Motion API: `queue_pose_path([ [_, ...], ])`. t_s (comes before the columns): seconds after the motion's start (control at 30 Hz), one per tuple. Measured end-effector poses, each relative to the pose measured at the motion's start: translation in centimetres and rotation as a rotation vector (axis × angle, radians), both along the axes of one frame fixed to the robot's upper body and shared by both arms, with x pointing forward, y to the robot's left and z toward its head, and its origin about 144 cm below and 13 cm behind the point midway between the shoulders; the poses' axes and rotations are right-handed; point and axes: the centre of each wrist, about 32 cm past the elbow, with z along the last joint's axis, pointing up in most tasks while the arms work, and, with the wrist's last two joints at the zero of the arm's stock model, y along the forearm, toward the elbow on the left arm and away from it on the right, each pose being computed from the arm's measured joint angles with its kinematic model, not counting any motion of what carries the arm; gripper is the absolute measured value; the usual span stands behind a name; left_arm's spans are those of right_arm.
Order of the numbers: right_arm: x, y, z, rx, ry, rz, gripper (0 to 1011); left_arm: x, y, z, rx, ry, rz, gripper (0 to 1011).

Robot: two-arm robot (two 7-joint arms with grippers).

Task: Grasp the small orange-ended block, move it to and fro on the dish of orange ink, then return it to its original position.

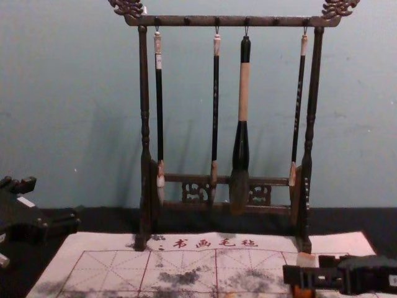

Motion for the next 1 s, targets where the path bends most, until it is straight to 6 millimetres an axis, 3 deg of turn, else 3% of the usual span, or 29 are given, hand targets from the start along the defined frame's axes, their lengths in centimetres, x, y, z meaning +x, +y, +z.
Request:
queue_pose_path([
  [0.37, -0.01, -0.02, 0.03, 0.001, 0.0, -0.002, 969, 0.0, 0.0, 0.0, 0.0, 0.0, 0.0, 1001],
  [0.63, -0.02, -0.03, 0.02, 0.001, 0.001, -0.003, 787, 0.0, 0.0, 0.0, 0.0, 0.0, 0.0, 1001],
  [0.97, -0.03, -0.03, 0.01, 0.001, 0.001, -0.003, 430, 0.0, 0.0, 0.0, 0.0, 0.0, 0.0, 1001],
  [1.0, -0.03, -0.03, 0.01, 0.001, 0.001, -0.003, 430, 0.0, 0.0, 0.0, 0.0, 0.0, 0.0, 1001],
])
